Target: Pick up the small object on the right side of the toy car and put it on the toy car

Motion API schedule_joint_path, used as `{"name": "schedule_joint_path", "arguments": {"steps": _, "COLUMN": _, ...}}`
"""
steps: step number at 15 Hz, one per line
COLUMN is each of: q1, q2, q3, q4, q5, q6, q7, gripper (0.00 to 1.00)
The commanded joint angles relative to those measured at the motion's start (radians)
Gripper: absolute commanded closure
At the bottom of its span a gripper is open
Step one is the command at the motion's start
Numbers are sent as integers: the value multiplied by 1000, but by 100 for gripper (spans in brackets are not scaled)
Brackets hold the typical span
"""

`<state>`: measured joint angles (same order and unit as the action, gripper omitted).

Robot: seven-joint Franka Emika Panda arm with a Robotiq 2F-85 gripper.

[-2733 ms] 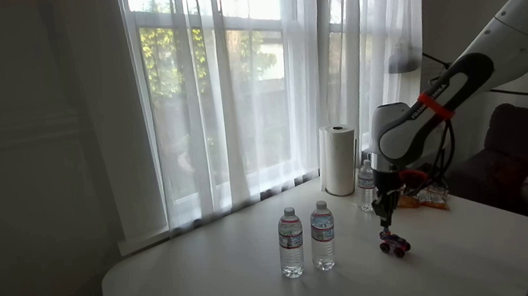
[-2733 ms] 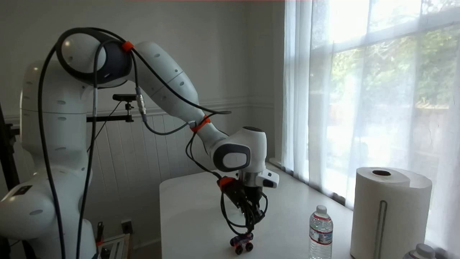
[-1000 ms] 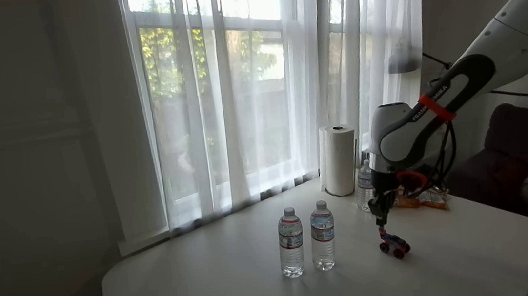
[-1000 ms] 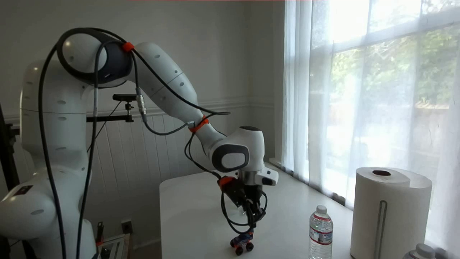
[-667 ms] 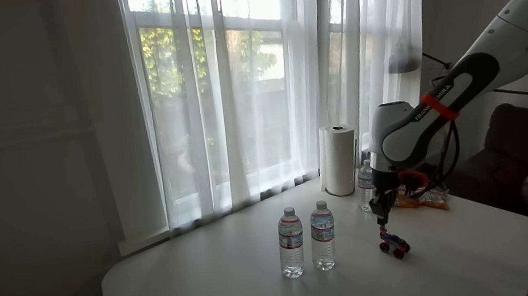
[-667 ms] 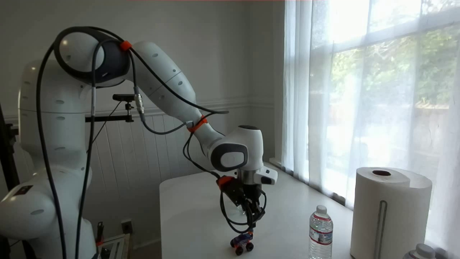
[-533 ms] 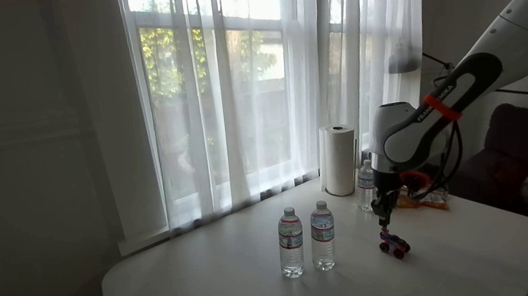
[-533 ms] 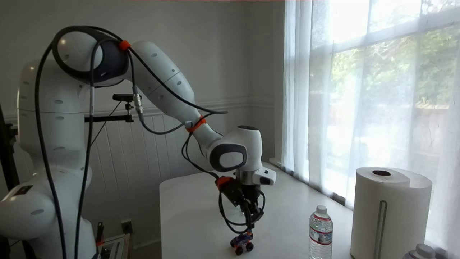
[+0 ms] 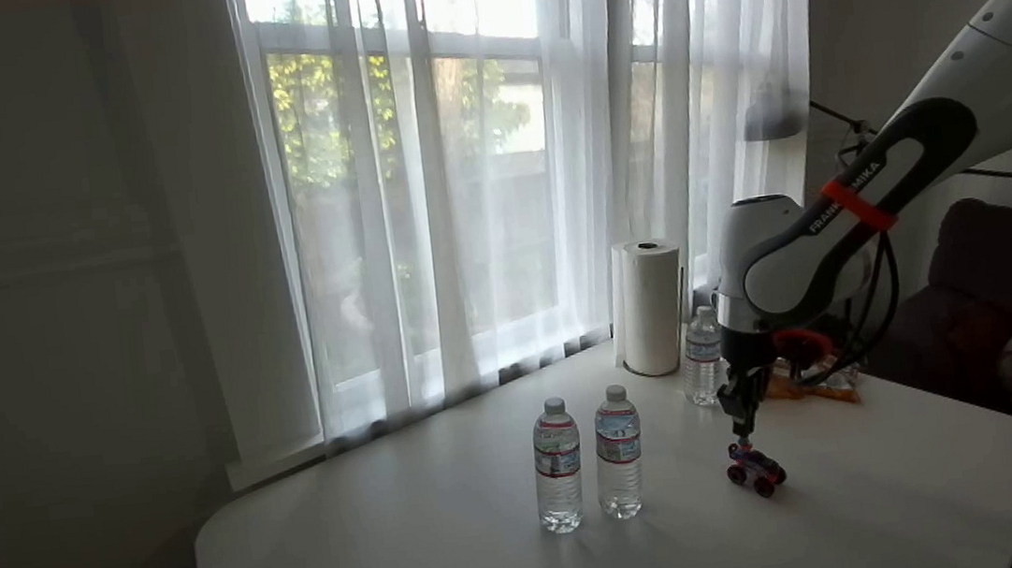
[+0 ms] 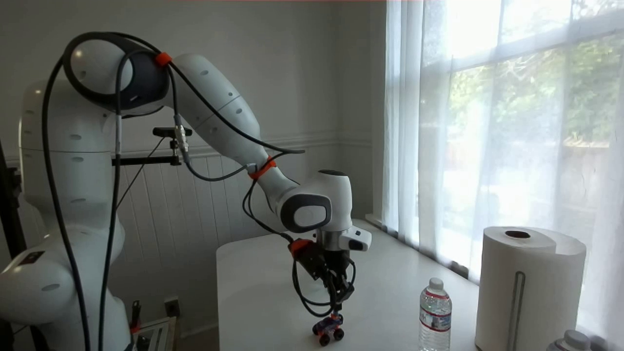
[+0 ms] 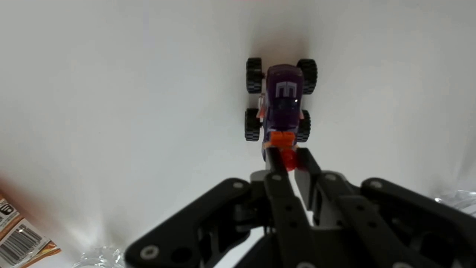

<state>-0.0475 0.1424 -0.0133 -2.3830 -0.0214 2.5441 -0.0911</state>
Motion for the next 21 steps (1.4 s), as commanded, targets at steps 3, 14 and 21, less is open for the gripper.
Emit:
{"name": "schedule_joint_path", "arguments": {"steps": 3, "q1": 9, "q2": -31, "q3": -5, "q4": -29, "q5": -3, "q6": 12, "q7": 27, "gripper": 97}}
{"name": "schedule_joint_path", "arguments": {"steps": 14, "q1": 4, "q2": -12, "q3": -3, "q4": -17, "q5": 22, "q6": 27, "q7": 35, "gripper": 97}}
{"name": "schedule_joint_path", "arguments": {"steps": 21, "q1": 4, "q2": -4, "q3": -3, "q4": -15, "q5": 30, "q6": 31, "q7": 34, "gripper": 97}}
